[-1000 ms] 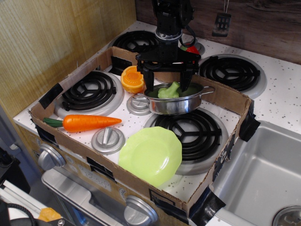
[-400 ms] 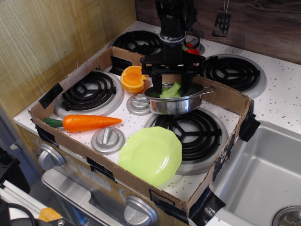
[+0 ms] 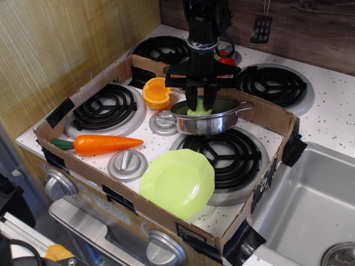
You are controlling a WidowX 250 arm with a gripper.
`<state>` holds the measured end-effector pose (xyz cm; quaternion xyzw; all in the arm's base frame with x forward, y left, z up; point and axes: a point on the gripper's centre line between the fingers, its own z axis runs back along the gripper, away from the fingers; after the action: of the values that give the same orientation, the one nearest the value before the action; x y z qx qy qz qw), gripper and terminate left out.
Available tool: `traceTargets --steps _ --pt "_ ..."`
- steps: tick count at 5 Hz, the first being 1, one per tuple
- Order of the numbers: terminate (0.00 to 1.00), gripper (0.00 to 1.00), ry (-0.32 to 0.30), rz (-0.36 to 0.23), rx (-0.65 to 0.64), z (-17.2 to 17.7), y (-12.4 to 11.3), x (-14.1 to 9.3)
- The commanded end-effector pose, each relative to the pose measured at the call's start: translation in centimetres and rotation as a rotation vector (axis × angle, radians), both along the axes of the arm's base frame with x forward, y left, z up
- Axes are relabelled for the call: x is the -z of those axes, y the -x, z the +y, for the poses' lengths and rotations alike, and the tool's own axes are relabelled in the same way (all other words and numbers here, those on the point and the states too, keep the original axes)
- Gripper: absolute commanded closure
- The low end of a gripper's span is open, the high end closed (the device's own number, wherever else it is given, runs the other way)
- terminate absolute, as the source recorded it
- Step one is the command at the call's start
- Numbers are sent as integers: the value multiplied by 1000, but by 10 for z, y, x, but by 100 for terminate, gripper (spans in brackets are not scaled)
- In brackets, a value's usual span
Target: Take broccoli out of pan
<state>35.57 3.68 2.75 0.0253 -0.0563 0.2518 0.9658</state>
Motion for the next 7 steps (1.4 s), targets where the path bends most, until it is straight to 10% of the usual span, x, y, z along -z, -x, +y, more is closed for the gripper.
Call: traceTargets --steps 1,3,7 --pt "0 100 -67 -28 83 29 4 -56" --pt "0 100 -201 13 144 75 30 -105" --pt "0 100 -152 -103 150 142 62 -40"
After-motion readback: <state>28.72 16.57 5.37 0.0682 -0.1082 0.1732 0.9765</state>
